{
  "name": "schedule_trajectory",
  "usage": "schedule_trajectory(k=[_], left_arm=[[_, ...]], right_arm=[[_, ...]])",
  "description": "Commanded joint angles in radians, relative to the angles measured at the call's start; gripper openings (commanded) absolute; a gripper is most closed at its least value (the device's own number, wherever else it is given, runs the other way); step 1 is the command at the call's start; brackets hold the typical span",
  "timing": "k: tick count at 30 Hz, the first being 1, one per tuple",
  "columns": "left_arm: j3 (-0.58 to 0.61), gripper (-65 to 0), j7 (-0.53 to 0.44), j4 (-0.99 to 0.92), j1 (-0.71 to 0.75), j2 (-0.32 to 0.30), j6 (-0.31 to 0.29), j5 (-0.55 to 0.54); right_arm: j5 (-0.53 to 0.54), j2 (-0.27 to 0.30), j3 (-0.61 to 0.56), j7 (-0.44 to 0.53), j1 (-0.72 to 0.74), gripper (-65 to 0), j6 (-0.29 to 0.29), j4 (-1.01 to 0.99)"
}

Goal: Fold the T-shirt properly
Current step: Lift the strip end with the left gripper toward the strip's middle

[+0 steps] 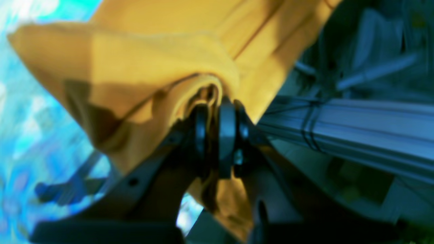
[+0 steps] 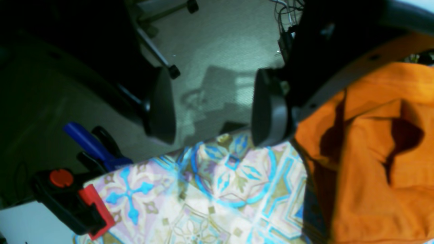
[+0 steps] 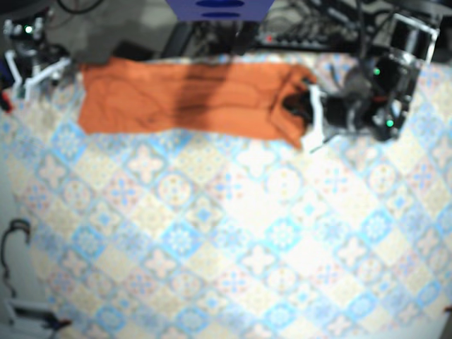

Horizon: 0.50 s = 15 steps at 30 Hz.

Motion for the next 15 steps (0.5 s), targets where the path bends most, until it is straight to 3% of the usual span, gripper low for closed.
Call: schedule_trajectory(k=[1,7,15], left_arm=[[0.025,-65.0,-0.006,0.03,-0.039,-0.016,-0.004,-0.02],[0.155,-65.0,-0.012,0.033,-0.142,-0.008,-0.007,-0.018],[0.285,-65.0,-0.012,0.033,-0.224,0.057,-0.008,0.048]], right_arm=[[0.001,0.011,0.008,0.016,-0.006,-30.5,-0.004,0.015],[0.001,0.011,0.008,0.016,-0.006,-30.5,-0.004,0.015],[0.001,0.011,-0.006,0.016,-0.004,-30.5,-0.004,0.013]])
